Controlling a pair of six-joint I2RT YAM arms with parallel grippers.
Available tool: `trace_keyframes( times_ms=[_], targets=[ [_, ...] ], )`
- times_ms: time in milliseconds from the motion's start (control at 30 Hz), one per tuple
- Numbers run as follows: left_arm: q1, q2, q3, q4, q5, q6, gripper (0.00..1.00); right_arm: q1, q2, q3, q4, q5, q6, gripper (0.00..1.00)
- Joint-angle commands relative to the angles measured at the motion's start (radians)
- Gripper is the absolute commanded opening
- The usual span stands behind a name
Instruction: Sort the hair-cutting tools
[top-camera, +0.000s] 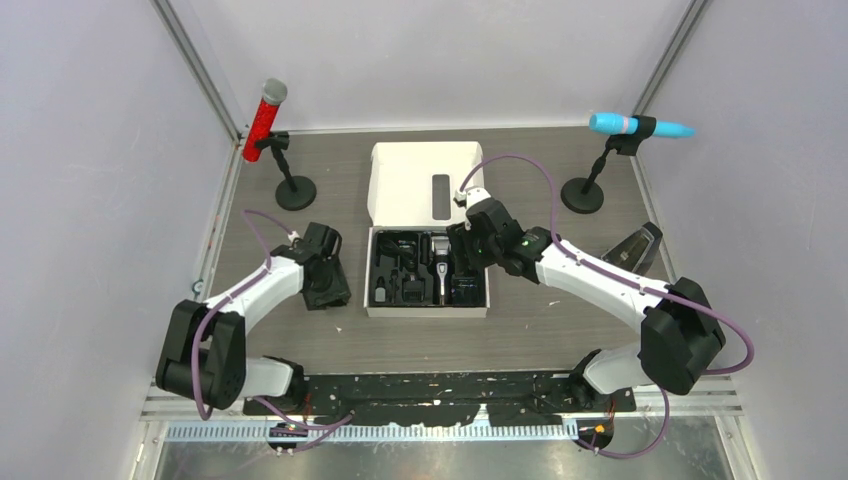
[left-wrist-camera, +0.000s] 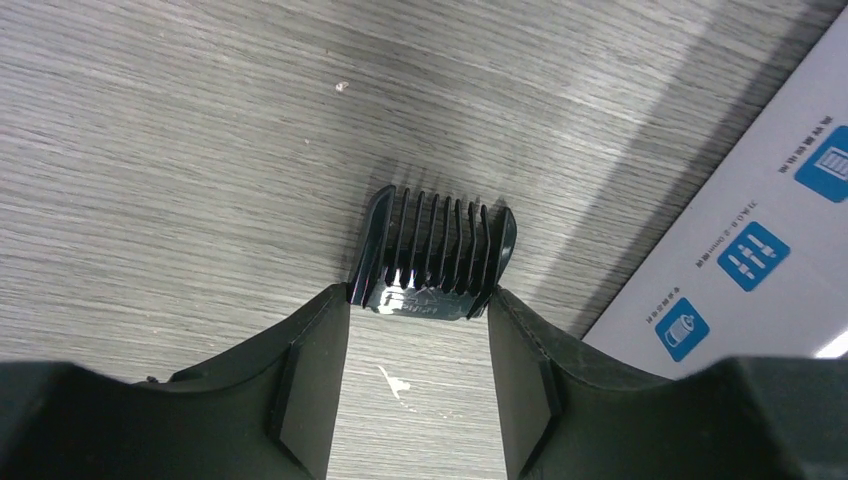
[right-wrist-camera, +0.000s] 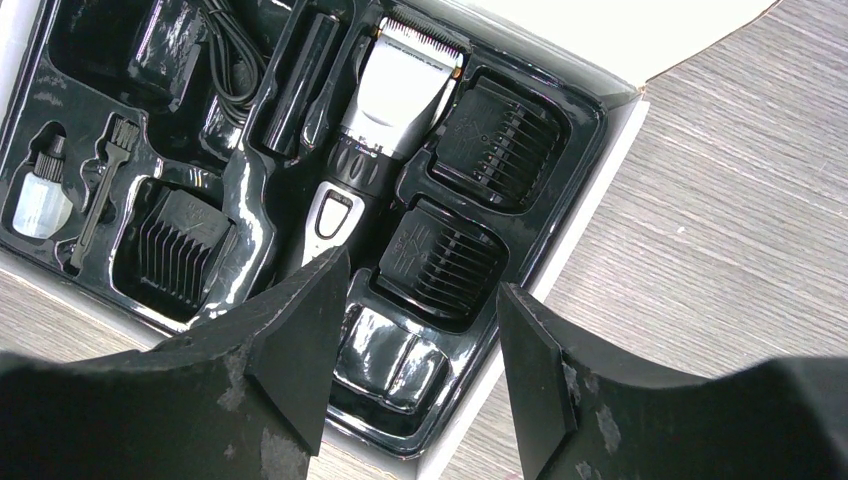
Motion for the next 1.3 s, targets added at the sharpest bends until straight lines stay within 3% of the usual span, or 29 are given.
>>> trace_keyframes(
  times_ms=[0,167,300,600,833,1067,1267],
  targets=[
    [0.004,-0.053,0.01,0.028,0.0,-0.014,0.27,0.006,-0.047,-0.002,0.036,0.016,0.004,0.64],
    [0.004,-0.081,0.003,0.028,0.006,-0.015,0.24,0.006,-0.052,-0.003,0.036,0.017,0.004,0.64],
    [0.004,-0.074,0.001,0.018,-0.004,-0.022,0.3,0.006,-0.058,-0.003,0.036,0.016,0.004,0.64],
    [0.004,-0.135,-0.001,0.008,-0.014,-0.026,0.21,0.005,-0.074,-0.011,0.038,0.021,0.001,0.64],
    [0.004,-0.224,0.023,-0.024,-0.021,-0.004,0.19,0.006,-0.084,-0.012,0.04,0.018,0.003,0.64],
    [-0.016,-0.305,0.043,0.0,0.076,0.056,0.17,0.006,-0.104,-0.021,0.055,0.007,0.007,0.64],
    [-0.097,-0.352,0.088,0.015,0.14,0.119,0.18,0.006,-0.115,-0.026,0.067,0.01,0.008,0.65]
  ],
)
